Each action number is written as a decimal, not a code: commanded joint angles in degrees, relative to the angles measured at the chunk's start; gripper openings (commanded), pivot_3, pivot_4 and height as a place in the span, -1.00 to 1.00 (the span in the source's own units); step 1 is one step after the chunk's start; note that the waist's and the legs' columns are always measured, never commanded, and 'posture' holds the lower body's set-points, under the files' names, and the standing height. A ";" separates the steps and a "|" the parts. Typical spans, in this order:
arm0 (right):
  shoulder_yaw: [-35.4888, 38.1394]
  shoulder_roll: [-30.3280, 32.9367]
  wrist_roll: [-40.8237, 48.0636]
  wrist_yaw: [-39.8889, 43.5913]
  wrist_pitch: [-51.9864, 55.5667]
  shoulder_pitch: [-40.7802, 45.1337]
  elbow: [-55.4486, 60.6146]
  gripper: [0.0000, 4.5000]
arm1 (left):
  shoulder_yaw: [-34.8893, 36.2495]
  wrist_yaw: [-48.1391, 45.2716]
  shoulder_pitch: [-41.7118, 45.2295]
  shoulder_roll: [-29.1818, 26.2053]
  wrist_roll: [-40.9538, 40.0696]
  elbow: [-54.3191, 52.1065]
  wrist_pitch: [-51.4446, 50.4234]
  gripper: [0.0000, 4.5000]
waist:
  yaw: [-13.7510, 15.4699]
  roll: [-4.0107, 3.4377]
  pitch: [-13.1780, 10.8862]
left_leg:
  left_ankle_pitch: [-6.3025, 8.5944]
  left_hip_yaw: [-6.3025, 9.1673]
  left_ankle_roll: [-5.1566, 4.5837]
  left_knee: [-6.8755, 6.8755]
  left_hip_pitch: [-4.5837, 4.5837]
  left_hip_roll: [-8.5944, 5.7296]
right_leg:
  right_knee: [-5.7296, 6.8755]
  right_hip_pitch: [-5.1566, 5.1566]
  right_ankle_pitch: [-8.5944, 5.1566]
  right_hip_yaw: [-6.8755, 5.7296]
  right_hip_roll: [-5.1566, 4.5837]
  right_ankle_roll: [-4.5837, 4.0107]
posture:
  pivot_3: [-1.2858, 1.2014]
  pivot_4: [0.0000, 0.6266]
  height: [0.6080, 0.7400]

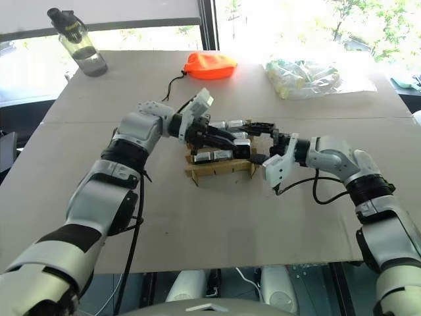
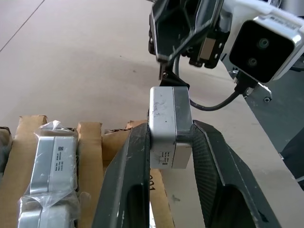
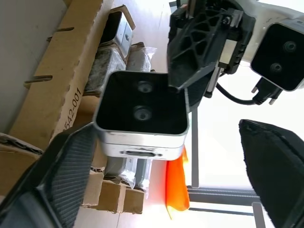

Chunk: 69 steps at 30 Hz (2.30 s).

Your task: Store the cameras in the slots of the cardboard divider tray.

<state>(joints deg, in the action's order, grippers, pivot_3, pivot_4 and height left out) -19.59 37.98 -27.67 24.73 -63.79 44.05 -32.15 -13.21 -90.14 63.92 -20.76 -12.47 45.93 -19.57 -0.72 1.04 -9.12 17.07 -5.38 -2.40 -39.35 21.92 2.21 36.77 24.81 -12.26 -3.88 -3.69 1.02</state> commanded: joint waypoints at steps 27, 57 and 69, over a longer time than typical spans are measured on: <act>30.46 9.81 76.86 34.27 67.49 -52.41 42.99 0.99 | 2.49 13.82 -8.47 1.24 4.67 -11.67 10.78 -0.70 | 1.51 0.05 -0.07 | 0.05 0.57 -0.09 -0.16 -0.08 -0.05 | 0.00 -0.23 0.02 -0.07 0.02 0.02 | 0.03 -0.52 1.00; 36.94 2.92 70.84 40.50 69.96 -51.23 41.73 1.00 | 0.32 15.60 -13.02 1.57 5.59 -17.96 5.84 0.49 | 1.62 0.05 -0.07 | 0.05 0.62 -0.11 -0.17 -0.07 -0.07 | 0.01 -0.23 0.02 -0.10 0.02 0.02 | 0.03 -0.52 1.00; 35.95 1.90 67.90 41.06 68.70 -51.59 40.26 1.00 | 12.35 21.12 -24.24 -3.66 -8.22 -45.38 -6.29 0.98 | 1.22 0.00 -0.04 | 0.05 0.61 -0.10 -0.12 -0.11 0.04 | 0.03 -0.23 0.03 -0.04 0.01 0.02 | 0.03 -0.52 1.00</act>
<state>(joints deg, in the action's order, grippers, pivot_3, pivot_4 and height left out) 14.89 40.05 40.71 65.11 6.05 -7.51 8.24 -4.97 -69.82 41.89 -23.30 -16.03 8.11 -23.60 0.50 1.04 -9.17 17.12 -4.75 -2.49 -39.45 21.79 2.30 36.81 24.59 -12.23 -3.90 -3.68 1.03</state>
